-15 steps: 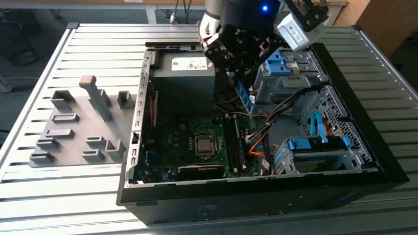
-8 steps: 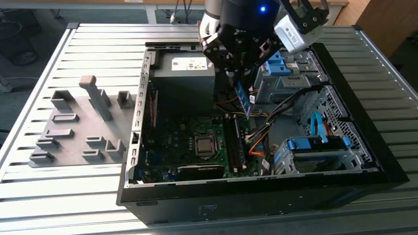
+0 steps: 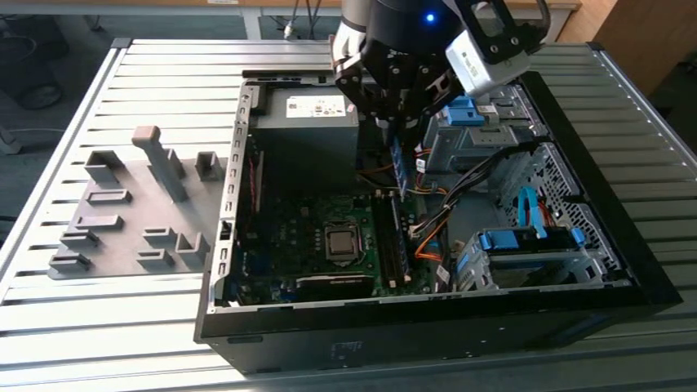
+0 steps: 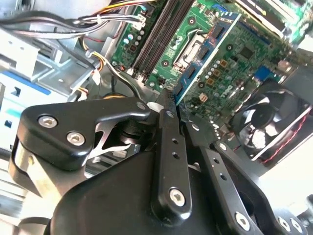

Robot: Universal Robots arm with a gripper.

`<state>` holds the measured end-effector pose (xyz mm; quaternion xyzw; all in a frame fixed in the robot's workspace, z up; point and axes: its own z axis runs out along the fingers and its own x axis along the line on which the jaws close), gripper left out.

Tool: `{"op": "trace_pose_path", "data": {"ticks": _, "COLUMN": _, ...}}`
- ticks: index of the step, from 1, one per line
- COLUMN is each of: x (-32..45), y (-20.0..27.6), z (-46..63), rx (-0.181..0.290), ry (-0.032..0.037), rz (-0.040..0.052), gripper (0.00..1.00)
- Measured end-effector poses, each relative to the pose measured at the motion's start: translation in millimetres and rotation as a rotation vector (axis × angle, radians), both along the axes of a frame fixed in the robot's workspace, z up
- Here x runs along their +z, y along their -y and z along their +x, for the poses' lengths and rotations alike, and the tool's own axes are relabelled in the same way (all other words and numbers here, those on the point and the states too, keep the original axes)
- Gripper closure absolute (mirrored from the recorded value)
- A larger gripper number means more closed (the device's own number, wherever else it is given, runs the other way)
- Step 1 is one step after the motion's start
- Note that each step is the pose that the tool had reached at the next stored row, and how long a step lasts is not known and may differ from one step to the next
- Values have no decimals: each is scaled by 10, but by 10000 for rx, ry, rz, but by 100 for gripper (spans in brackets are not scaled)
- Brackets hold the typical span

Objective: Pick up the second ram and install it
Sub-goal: 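Insert the second ram into the second slot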

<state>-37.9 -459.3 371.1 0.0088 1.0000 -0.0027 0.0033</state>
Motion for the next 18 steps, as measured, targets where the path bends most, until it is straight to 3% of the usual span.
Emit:
{"op": "trace_pose_path", "data": {"ticks": 13, "x": -2, "y": 0, "z": 0, "rx": -76, "ry": 0, "rz": 1, "gripper": 86}}
{"op": "trace_pose_path", "data": {"ticks": 18, "x": -49, "y": 1, "z": 0, "rx": -75, "ry": 0, "rz": 2, "gripper": 86}}
